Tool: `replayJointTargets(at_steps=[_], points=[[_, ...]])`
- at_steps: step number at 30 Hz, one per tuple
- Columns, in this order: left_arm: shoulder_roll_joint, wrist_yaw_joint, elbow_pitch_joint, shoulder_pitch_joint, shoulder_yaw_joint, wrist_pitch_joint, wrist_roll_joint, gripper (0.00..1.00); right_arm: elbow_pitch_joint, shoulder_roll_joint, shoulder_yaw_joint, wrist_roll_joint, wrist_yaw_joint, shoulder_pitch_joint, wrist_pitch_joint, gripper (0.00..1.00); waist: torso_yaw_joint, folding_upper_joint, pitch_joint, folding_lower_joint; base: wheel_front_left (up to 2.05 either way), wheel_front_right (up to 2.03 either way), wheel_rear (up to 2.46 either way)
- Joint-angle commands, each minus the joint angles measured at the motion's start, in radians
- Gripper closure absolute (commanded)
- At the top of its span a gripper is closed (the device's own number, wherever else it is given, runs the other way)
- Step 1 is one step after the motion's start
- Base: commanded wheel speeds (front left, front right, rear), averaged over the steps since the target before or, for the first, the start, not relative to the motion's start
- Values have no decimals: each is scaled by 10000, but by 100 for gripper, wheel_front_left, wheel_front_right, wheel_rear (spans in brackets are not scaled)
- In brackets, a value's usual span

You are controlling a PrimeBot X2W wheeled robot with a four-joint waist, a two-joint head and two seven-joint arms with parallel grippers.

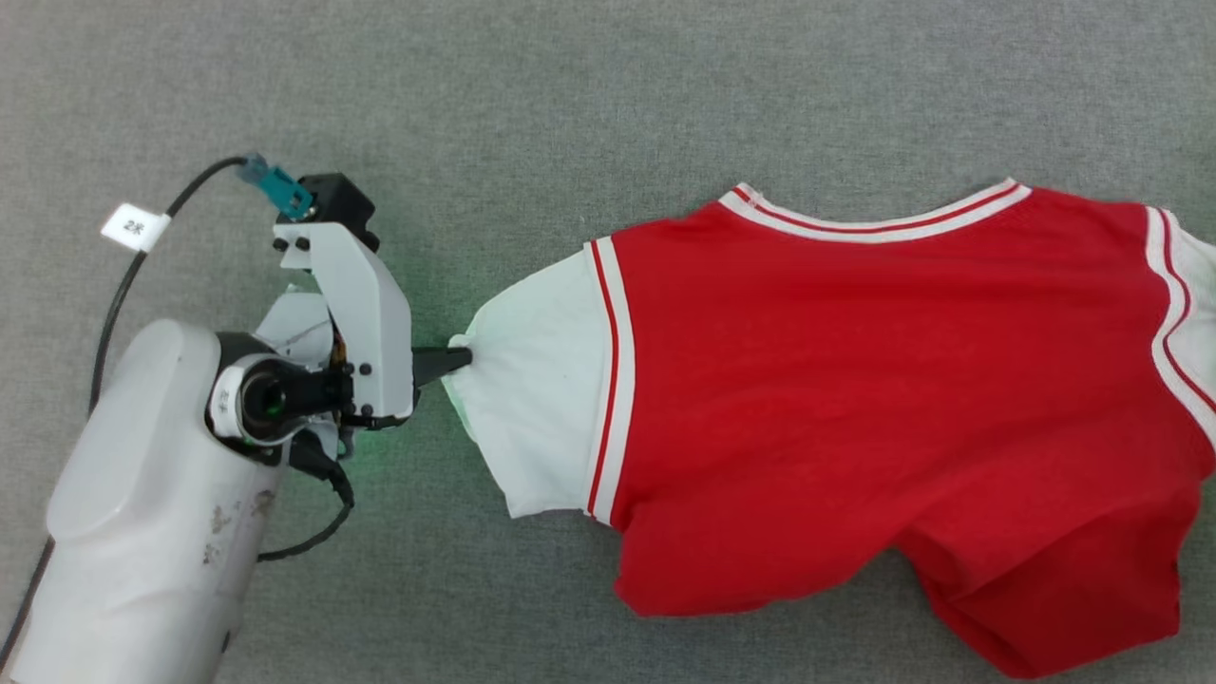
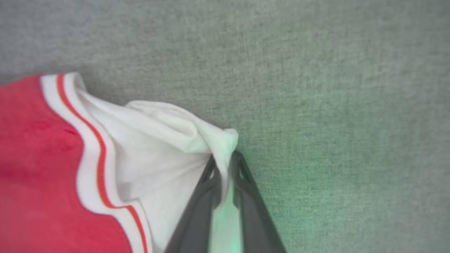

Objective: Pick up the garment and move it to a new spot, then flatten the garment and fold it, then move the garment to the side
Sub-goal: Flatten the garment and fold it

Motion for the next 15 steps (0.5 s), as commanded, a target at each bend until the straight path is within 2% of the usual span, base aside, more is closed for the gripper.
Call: replayJointTargets(at_steps=[1,7,15], points=[[-151,93,684,633,-400,-21,260,100,513,490,6,-167,-19,931,384,100,-2,0,-20,0,0,0,0],[-38,-70,664,423,-274,-358,294,100,-540,1321,-521,-103,-8,426,38,100,-85,0,-229,0,0,0,0],[142,-237,532,-749,39,-782,372,100,-1354,1586,-636,206,-10,-589,-897,100,-143,0,-936,0,0,0,0]])
